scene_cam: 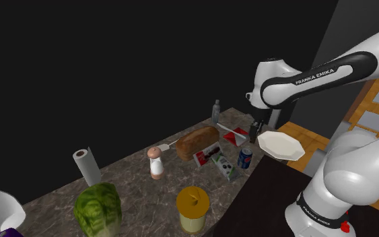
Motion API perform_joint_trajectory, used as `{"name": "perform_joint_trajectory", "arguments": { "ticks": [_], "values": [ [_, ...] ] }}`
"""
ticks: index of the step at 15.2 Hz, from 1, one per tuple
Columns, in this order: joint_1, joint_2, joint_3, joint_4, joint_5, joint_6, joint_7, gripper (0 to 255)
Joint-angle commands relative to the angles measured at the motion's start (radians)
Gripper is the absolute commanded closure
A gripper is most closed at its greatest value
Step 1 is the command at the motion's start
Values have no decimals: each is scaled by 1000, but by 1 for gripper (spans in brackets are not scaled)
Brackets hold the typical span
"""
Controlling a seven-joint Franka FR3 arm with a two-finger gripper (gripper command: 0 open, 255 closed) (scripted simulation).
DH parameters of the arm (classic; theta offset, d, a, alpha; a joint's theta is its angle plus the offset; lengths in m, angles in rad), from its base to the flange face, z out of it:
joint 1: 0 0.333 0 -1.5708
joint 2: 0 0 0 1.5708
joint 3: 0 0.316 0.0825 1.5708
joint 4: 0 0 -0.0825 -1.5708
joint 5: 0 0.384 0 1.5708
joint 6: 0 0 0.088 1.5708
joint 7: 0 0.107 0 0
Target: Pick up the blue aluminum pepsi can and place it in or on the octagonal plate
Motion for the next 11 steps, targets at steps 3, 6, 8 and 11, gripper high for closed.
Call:
{"name": "perform_joint_trajectory", "arguments": {
  "ticks": [3,6,8,11],
  "values": [
    [2,169,-80,-22,-21,215,-82,0],
    [27,319,-146,-14,4,373,-164,0],
    [61,429,-193,0,63,475,-245,0],
    [131,609,-242,39,287,610,-458,0]
  ]
}}
